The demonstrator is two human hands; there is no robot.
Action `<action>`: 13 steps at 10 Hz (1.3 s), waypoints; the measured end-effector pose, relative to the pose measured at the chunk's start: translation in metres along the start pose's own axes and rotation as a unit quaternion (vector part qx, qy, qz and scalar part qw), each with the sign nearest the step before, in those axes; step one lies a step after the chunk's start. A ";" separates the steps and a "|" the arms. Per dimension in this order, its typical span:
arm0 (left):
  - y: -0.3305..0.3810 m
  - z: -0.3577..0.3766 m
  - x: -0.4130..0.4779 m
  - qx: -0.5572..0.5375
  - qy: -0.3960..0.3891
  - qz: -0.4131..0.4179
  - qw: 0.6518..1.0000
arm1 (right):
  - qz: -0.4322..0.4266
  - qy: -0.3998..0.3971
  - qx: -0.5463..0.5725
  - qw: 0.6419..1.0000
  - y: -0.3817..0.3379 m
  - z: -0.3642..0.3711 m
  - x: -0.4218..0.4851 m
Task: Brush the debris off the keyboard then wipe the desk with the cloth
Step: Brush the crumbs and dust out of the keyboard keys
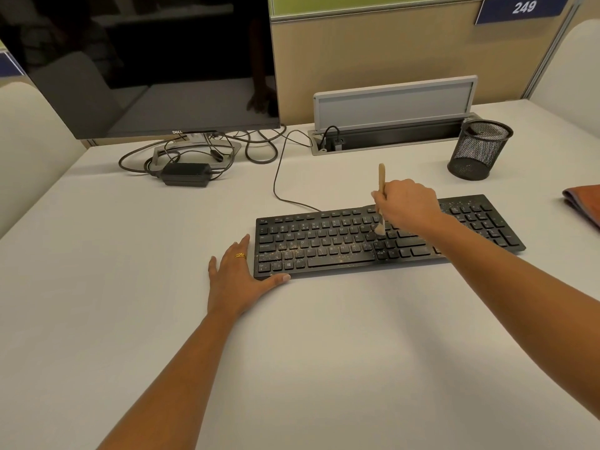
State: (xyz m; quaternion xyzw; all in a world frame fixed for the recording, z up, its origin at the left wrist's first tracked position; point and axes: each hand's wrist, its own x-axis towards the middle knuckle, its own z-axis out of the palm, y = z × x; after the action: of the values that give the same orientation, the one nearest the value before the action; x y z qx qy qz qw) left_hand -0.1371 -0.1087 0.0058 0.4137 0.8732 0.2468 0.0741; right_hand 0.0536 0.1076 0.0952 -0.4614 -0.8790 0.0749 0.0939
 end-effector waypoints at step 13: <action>0.001 -0.003 -0.001 -0.006 -0.014 0.001 1.000 | 0.009 -0.018 0.130 0.991 -0.003 0.002 0.002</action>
State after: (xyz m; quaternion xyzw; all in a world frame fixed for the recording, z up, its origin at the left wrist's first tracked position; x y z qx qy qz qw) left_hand -0.1364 -0.1102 0.0086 0.4176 0.8700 0.2469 0.0883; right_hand 0.0499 0.1074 0.0942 -0.4514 -0.8594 0.1978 0.1362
